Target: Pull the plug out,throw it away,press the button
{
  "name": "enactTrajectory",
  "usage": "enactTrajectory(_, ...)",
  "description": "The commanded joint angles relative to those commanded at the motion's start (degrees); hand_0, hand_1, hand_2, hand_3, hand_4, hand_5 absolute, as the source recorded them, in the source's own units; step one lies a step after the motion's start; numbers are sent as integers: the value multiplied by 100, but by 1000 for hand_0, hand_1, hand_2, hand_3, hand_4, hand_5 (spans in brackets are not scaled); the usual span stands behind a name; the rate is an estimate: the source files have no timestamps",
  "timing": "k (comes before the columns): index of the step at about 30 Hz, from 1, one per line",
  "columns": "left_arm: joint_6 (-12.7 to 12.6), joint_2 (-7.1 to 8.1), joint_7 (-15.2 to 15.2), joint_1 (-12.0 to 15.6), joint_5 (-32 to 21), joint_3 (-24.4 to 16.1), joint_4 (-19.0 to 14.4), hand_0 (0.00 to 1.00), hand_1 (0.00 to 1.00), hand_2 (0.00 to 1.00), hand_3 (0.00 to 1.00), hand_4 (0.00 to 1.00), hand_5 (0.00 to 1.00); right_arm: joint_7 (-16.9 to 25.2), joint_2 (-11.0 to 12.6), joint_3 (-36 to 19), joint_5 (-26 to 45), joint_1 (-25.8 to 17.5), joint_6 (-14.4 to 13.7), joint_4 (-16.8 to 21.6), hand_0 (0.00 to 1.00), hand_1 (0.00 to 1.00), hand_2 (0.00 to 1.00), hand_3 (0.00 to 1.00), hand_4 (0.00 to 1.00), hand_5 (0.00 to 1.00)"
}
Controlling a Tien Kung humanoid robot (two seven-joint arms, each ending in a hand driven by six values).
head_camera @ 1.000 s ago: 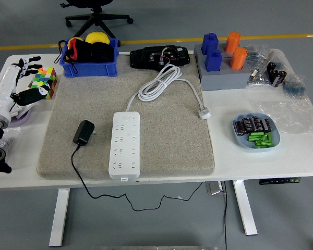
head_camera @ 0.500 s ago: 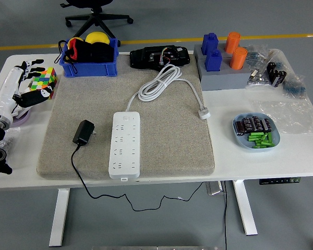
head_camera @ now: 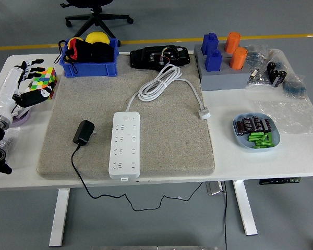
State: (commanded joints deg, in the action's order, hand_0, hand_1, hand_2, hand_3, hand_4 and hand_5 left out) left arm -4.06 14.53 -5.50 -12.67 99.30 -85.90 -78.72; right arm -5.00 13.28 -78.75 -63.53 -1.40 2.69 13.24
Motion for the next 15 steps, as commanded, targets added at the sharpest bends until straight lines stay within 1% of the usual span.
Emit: enactTrajectory(15, 0, 22, -5, -10, -9, -40, -3, 779, 736, 740, 833, 674, 97, 1, 40, 76, 23, 13, -4, -14, 733, 678, 661, 633, 744, 597)
